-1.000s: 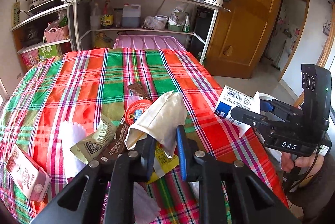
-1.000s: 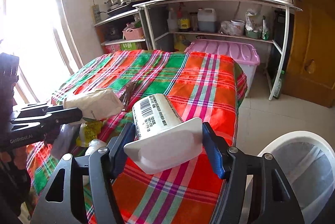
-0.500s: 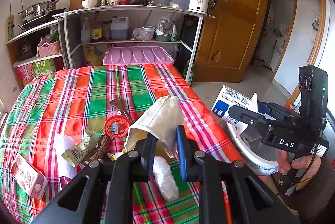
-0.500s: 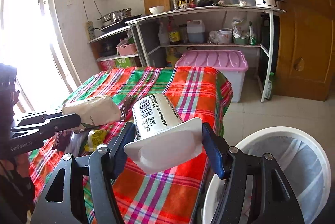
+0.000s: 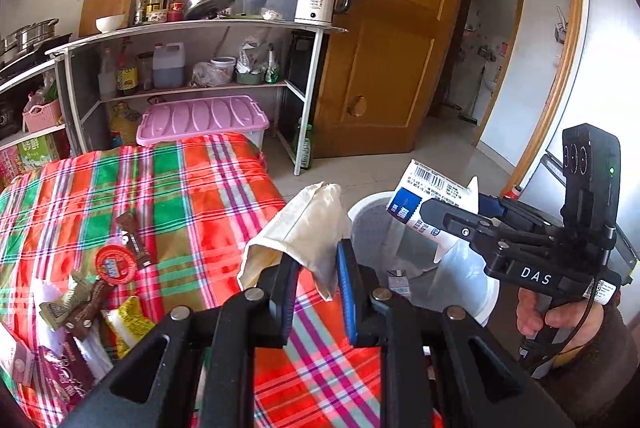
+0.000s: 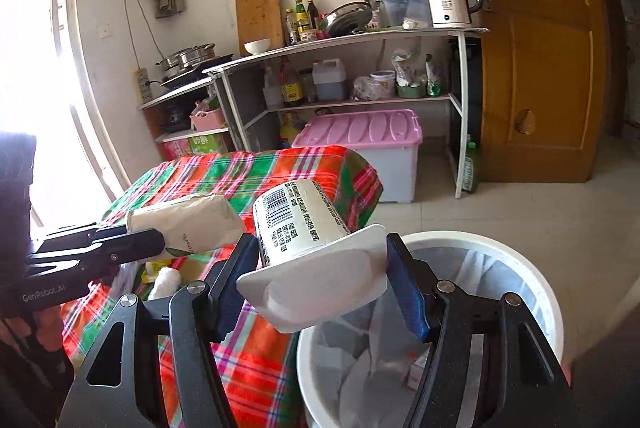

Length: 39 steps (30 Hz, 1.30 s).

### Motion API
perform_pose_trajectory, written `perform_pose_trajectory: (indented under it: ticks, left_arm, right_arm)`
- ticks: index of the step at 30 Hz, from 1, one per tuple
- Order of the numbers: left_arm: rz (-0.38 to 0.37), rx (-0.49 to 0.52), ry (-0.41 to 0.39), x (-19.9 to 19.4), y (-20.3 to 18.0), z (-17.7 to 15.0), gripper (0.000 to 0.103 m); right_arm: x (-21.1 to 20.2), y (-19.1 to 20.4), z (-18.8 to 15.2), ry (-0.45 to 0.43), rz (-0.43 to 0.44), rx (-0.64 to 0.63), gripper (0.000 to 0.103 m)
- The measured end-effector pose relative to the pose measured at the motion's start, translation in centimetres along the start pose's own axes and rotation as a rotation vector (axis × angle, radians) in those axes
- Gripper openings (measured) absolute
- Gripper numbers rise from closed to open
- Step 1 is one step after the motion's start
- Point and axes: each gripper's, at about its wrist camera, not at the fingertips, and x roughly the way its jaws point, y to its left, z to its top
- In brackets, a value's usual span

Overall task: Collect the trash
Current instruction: 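Carry the yogurt cup and paper bag over the bin and release both, then move both tools back over the table toward the remaining wrappers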

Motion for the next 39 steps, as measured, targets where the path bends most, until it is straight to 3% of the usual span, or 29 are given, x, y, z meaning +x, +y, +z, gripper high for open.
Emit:
perform_pose_trajectory:
  ticks: [8, 16, 21, 24, 26, 30, 39]
  left_arm:
    - [-0.092, 0.051, 0.049, 3.4, -5.6, 0.3, 0.02]
    - [-0.11, 0.096, 0.141, 7.5, -9.1, -0.1, 0.02]
    - [-0.109, 0.061, 0.188, 9.2, -9.5, -0.9, 0.022]
    - [-0.095, 0.071, 0.198, 9.7, -9.6, -1.3, 0.026]
    - [-0.099, 0.058, 0.201, 9.7, -9.5, -1.5, 0.039]
    - [-0.089, 0.055, 0.196, 9.5, -9.2, -1.4, 0.048]
    - [-0.056, 0.052, 0.147, 7.0, -7.3, -1.4, 0.058]
  right_arm:
    - [-1.9, -5.3, -1.3, 0.028, -0.108, 0.081, 0.065]
    - [-0.9, -9.4, -3.2, 0.13, -0.212, 0.11, 0.065]
    - [-0.4, -10.8, -4.4, 0.165, -0.234, 0.12, 0.065]
    - [-0.2, -11.5, -4.9, 0.171, -0.245, 0.14, 0.066]
    - [-0.1, -11.9, -5.0, 0.174, -0.249, 0.153, 0.066]
    - [-0.1, -11.9, -5.0, 0.174, -0.259, 0.153, 0.069]
    - [-0.8, -10.8, -4.6, 0.149, -0.253, 0.167, 0.073]
